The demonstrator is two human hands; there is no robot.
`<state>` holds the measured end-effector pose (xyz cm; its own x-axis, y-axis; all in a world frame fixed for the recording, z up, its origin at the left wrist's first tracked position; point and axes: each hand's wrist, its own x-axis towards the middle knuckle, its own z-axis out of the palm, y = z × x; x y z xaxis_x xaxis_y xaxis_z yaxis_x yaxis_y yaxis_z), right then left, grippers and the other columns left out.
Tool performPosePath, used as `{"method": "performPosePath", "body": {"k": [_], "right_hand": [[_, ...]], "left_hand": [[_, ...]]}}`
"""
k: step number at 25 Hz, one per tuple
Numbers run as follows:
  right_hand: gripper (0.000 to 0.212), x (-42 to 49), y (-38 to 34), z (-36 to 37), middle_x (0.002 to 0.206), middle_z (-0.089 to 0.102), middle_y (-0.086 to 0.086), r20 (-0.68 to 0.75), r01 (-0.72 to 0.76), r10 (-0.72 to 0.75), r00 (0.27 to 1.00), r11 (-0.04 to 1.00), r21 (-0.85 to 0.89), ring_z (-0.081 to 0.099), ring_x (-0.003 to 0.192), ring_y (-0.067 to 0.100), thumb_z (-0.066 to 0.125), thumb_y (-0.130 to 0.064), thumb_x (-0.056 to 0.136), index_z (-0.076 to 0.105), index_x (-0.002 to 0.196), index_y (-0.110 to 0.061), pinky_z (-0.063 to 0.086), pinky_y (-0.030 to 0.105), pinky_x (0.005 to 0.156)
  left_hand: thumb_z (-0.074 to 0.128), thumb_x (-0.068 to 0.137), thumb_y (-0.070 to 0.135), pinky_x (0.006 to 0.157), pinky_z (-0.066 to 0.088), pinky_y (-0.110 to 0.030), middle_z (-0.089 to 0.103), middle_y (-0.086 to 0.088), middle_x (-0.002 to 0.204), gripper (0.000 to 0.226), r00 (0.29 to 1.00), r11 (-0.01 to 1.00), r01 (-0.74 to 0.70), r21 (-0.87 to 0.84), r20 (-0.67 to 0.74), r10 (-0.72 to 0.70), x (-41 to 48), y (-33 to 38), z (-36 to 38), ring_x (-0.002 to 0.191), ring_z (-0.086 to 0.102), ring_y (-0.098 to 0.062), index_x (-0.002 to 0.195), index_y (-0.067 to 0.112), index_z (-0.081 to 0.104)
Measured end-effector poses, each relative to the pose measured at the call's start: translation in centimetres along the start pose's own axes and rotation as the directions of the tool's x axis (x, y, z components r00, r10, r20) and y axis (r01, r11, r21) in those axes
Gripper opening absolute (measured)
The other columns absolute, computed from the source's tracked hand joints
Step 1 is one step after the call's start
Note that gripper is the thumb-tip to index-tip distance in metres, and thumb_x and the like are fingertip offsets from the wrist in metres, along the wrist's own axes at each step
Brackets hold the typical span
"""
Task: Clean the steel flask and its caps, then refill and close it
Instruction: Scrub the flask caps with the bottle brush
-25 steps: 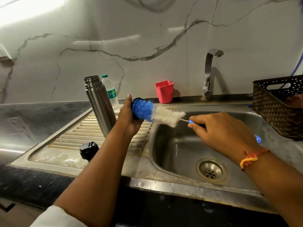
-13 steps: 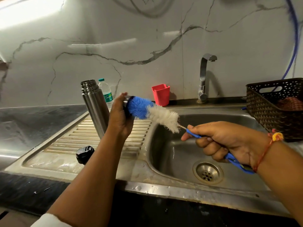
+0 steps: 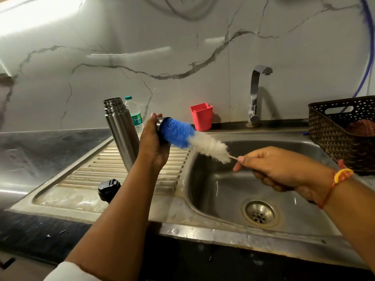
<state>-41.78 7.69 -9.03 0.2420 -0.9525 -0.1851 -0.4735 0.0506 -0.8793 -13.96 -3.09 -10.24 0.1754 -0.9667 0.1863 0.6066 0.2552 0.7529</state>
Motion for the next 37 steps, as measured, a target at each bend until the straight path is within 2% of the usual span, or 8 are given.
{"method": "performPosePath", "body": {"k": [6, 10, 16, 20, 23, 27, 32, 37], "right_hand": [[0.022, 1.0, 0.7, 0.4, 0.069, 0.065, -0.002, -0.19, 0.168, -0.317, 0.929, 0.82, -0.547, 0.059, 0.067, 0.013, 0.054, -0.041, 0.097, 0.073, 0.094, -0.029, 0.046, 0.031, 0.063], [0.024, 1.1, 1.0, -0.2, 0.076, 0.067, -0.001, -0.261, 0.149, -0.348, 0.901, 0.811, -0.566, 0.06, 0.072, 0.015, 0.052, -0.04, 0.098, 0.072, 0.102, -0.028, 0.05, 0.033, 0.07], [0.03, 1.1, 0.7, 0.3, 0.104, 0.072, -0.004, -0.232, 0.191, -0.402, 0.886, 0.771, -0.608, 0.064, 0.091, 0.015, 0.055, -0.042, 0.096, 0.066, 0.122, -0.032, 0.054, 0.041, 0.086], [0.031, 1.3, 0.8, -0.1, 0.103, 0.072, -0.005, -0.22, 0.146, -0.387, 0.895, 0.722, -0.676, 0.063, 0.089, 0.014, 0.051, -0.046, 0.097, 0.065, 0.122, -0.034, 0.054, 0.04, 0.084], [0.034, 1.4, 1.2, -0.3, 0.11, 0.071, -0.007, -0.239, 0.146, -0.383, 0.892, 0.746, -0.65, 0.063, 0.097, 0.016, 0.052, -0.05, 0.095, 0.063, 0.124, -0.037, 0.054, 0.044, 0.087], [0.032, 1.7, 1.3, -0.7, 0.106, 0.071, -0.004, -0.248, 0.118, -0.378, 0.892, 0.724, -0.68, 0.063, 0.094, 0.017, 0.051, -0.047, 0.096, 0.065, 0.121, -0.033, 0.054, 0.045, 0.086], [0.029, 2.1, 1.7, -0.8, 0.092, 0.071, -0.003, -0.266, 0.097, -0.379, 0.886, 0.714, -0.694, 0.062, 0.081, 0.016, 0.049, -0.046, 0.097, 0.068, 0.112, -0.03, 0.055, 0.043, 0.079], [0.029, 1.8, 2.0, -2.0, 0.08, 0.068, -0.004, -0.346, 0.089, -0.442, 0.828, 0.712, -0.697, 0.059, 0.072, 0.015, 0.048, -0.048, 0.098, 0.068, 0.111, -0.032, 0.055, 0.04, 0.072]], "left_hand": [[0.044, 0.108, 0.04, 0.098, 0.056, -0.049, 0.072, -0.015, 0.105, 0.033, 0.98, 0.982, 0.18, 0.054, -0.091, -0.175, -0.1, -0.4, 0.4, 0.107, 0.07, -0.032, 0.115, 0.011, 0.059], [0.045, 0.103, 0.021, 0.107, 0.049, -0.045, 0.066, -0.014, 0.099, 0.022, 0.966, 0.958, 0.248, 0.142, 0.039, -0.256, -0.4, -0.3, 0.4, 0.101, 0.066, -0.027, 0.1, 0.004, 0.059], [0.045, 0.107, 0.04, 0.107, 0.051, -0.045, 0.072, -0.018, 0.118, 0.037, 0.993, 0.982, 0.107, 0.156, -0.06, -0.098, -0.1, -0.6, 0.2, 0.117, 0.068, -0.031, 0.113, 0.008, 0.062], [0.044, 0.106, 0.046, 0.109, 0.049, -0.045, 0.071, -0.019, 0.122, 0.048, 0.977, 0.947, 0.201, 0.252, 0.011, -0.211, -0.3, -0.7, 0.3, 0.116, 0.069, -0.031, 0.128, 0.005, 0.057], [0.044, 0.107, 0.043, 0.11, 0.049, -0.045, 0.07, -0.017, 0.122, 0.04, 0.99, 0.978, 0.137, 0.157, -0.054, -0.13, -0.4, -0.4, 0.4, 0.118, 0.067, -0.029, 0.117, 0.008, 0.06], [0.044, 0.106, 0.048, 0.107, 0.05, -0.038, 0.074, -0.013, 0.117, 0.046, 0.985, 0.949, 0.171, 0.263, -0.021, -0.171, -0.4, -0.3, 0.4, 0.115, 0.069, -0.026, 0.122, 0.009, 0.062], [0.046, 0.104, 0.052, 0.068, 0.046, -0.024, 0.073, -0.006, 0.099, 0.043, 0.973, 0.92, 0.222, 0.325, -0.014, -0.23, -0.6, -0.1, 0.3, 0.081, 0.066, -0.015, 0.113, 0.015, 0.065], [0.054, 0.101, 0.05, 0.057, 0.045, -0.022, 0.07, -0.007, 0.099, 0.039, 0.974, 0.946, 0.224, 0.234, -0.03, -0.224, -0.3, -0.2, 0.2, 0.077, 0.062, -0.015, 0.113, 0.015, 0.066]]}}
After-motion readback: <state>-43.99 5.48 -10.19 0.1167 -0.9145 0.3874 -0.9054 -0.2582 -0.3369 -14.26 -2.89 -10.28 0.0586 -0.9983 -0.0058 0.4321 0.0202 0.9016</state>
